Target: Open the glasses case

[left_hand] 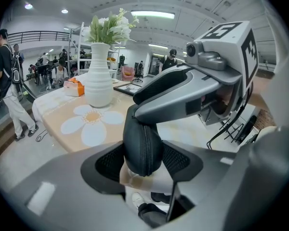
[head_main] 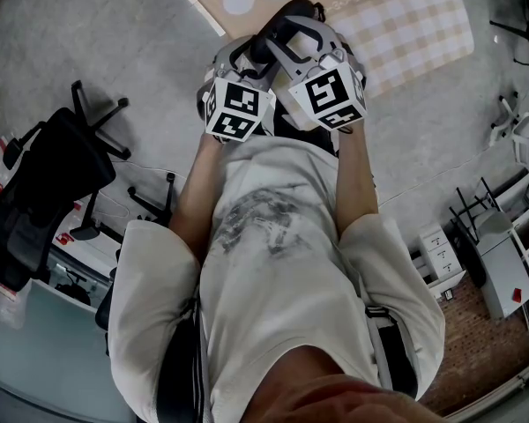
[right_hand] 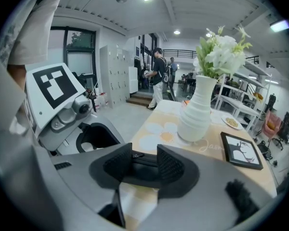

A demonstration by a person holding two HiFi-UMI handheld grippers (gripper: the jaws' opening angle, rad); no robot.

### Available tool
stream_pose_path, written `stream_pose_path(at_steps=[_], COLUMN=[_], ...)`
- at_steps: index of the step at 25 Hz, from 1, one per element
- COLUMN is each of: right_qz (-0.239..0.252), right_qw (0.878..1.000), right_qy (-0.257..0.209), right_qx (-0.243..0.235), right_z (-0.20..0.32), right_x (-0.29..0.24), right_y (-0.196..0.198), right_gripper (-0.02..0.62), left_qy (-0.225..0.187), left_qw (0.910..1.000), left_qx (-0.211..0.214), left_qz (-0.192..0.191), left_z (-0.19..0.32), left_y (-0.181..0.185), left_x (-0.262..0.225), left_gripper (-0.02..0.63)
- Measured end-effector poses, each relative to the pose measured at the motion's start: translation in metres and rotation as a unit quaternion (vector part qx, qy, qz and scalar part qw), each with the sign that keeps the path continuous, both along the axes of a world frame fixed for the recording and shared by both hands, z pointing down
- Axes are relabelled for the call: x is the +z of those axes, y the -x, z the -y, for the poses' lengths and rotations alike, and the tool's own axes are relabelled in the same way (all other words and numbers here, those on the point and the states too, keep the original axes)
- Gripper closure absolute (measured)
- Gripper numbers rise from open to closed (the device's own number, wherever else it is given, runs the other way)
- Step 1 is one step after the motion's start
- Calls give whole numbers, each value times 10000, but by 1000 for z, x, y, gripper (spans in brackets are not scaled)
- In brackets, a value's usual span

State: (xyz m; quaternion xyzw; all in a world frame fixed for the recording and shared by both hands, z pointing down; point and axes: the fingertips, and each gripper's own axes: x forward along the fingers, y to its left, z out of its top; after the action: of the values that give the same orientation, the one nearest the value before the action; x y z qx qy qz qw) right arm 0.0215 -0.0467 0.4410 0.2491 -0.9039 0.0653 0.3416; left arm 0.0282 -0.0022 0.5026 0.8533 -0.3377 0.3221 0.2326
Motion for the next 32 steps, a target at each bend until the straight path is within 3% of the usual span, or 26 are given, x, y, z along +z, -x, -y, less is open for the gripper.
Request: stream_pose_path(at_steps=[3, 15, 24, 32], right_qz=[-5, -103, -58, -75], right_qw=[10000, 9999, 9997, 9995], right_qy=[-5, -124, -160, -229], right_qx=[43, 50, 187, 204], right_z=[17, -7, 34, 34], right_x=[-3, 4, -2, 1], right_y=[-19, 12, -34, -30], right_gripper=[428, 430, 430, 431], left_qy=[23, -13, 22, 50], left_qw=[10000, 10000, 10000, 10000], left_qx=[37, 6, 55, 26], left_qz=[21, -3, 35, -10], left_z=[16, -14, 21, 12], left_y=[-18, 16, -24, -13], left_x=[-3, 4, -4, -1], left_gripper=[350, 350, 350, 350])
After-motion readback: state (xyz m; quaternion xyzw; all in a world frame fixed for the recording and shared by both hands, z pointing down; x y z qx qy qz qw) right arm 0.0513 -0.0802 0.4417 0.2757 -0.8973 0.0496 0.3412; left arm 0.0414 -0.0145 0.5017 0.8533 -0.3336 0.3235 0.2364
